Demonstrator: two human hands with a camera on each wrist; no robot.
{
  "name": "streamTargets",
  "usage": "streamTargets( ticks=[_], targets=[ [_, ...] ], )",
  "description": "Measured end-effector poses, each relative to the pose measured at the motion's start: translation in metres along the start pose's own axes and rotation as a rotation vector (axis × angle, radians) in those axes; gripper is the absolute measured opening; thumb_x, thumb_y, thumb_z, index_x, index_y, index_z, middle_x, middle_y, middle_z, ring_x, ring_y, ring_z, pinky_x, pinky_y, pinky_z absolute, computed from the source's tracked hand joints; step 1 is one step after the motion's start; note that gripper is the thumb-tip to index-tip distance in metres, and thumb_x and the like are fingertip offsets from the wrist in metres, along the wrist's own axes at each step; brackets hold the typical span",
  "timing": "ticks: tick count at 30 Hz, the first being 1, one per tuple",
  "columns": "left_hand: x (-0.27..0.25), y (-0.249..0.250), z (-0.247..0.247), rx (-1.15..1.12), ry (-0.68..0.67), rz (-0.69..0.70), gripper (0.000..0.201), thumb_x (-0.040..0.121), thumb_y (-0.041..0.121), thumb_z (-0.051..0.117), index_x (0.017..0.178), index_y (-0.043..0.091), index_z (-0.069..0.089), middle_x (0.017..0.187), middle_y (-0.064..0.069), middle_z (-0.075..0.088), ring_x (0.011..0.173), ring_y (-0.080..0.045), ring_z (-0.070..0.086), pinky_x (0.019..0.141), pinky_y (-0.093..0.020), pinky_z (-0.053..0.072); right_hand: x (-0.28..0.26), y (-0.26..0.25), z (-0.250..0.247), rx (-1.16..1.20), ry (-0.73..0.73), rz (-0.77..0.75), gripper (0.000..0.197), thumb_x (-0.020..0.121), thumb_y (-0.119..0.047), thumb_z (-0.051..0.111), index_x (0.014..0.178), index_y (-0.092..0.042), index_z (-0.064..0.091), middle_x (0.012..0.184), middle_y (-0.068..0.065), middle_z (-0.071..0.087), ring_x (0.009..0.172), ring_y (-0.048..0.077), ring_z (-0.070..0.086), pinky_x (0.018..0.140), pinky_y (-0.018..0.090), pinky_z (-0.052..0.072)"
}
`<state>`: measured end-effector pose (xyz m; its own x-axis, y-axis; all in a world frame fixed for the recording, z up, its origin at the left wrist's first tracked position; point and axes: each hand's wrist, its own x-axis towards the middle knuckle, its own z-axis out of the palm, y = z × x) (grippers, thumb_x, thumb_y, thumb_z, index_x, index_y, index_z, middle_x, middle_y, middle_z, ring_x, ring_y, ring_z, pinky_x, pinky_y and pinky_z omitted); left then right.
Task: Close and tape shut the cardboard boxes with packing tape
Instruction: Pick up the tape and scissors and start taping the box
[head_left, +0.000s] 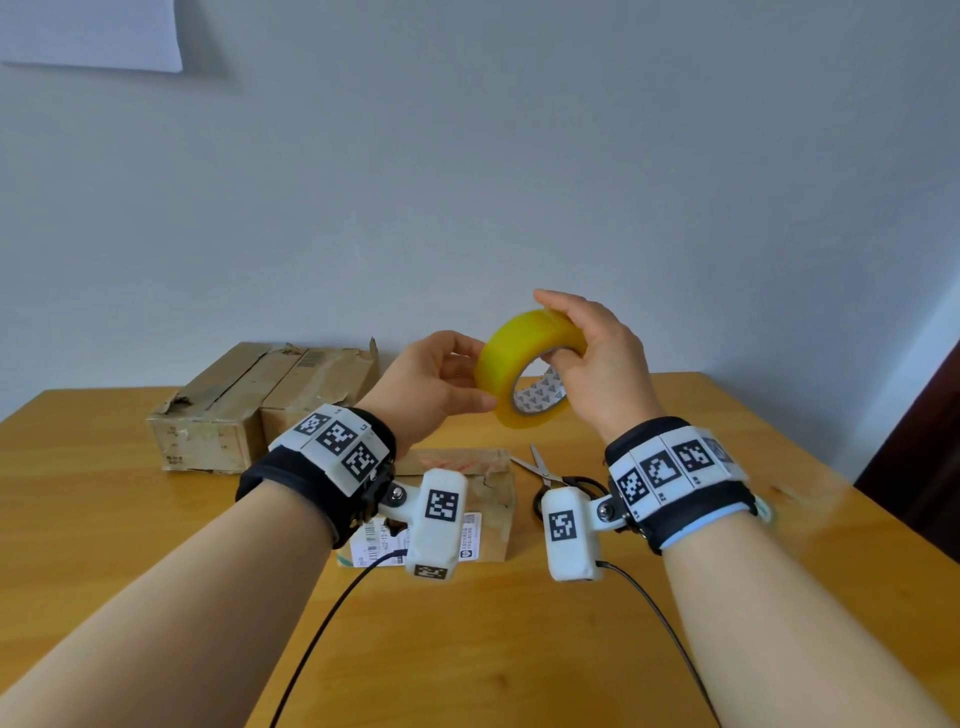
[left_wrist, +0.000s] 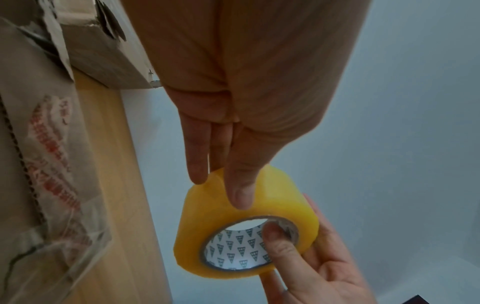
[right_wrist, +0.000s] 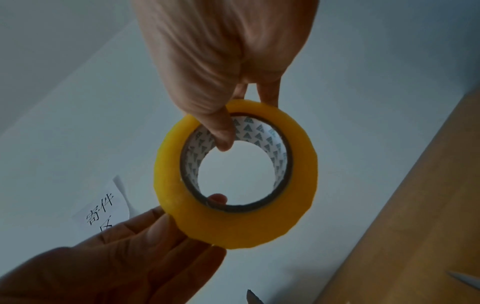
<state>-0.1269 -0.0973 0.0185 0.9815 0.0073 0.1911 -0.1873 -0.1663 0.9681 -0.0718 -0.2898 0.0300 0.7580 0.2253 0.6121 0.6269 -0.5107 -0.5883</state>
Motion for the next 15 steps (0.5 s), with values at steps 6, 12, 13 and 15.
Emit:
streamTargets(
  ticks=[6, 12, 13, 15],
  targets=[
    [0.002, -0.005, 0.003, -0.002, -0.008, 0.026, 0.047, 0.073, -0.014, 0.076, 0.110, 0.008, 0.057, 0.100, -0.011, 0.073, 0.091, -0.020, 0.072, 0.083, -0.035, 0.058, 0.000, 0.000, 0.000, -0.051, 0.019, -0.112, 0.060, 0.087, 0.013, 0.059, 0.133, -0.025, 0.066, 0.136, -0.004, 0.059, 0.128, 0.011, 0.052, 0.097, 0.002, 0.032],
    [0.005, -0.009, 0.002, 0.014, -0.035, -0.028, 0.048, 0.081, -0.008, 0.073, 0.119, 0.016, 0.055, 0.108, -0.009, 0.072, 0.101, -0.020, 0.070, 0.089, -0.035, 0.056, 0.002, 0.006, -0.001, -0.102, 0.023, 0.047, 0.048, 0.093, -0.004, 0.066, 0.132, -0.031, 0.065, 0.134, -0.005, 0.062, 0.123, 0.017, 0.058, 0.100, 0.037, 0.050],
    [0.006, -0.010, 0.000, 0.028, -0.032, -0.045, 0.050, 0.083, -0.008, 0.070, 0.122, 0.018, 0.055, 0.111, -0.007, 0.072, 0.105, -0.019, 0.069, 0.091, -0.034, 0.055, 0.003, 0.011, -0.002, -0.104, 0.026, 0.122, 0.043, 0.094, -0.009, 0.067, 0.132, -0.031, 0.065, 0.132, -0.005, 0.064, 0.120, 0.018, 0.060, 0.100, 0.040, 0.051],
    [0.005, -0.012, -0.007, 0.058, -0.006, -0.076, 0.052, 0.086, -0.011, 0.063, 0.126, 0.021, 0.054, 0.115, -0.004, 0.070, 0.109, -0.015, 0.066, 0.095, -0.034, 0.053, 0.002, 0.023, -0.004, -0.070, 0.008, 0.268, 0.032, 0.097, -0.015, 0.067, 0.127, -0.026, 0.068, 0.121, -0.003, 0.070, 0.112, 0.020, 0.065, 0.098, 0.042, 0.053]
  ],
)
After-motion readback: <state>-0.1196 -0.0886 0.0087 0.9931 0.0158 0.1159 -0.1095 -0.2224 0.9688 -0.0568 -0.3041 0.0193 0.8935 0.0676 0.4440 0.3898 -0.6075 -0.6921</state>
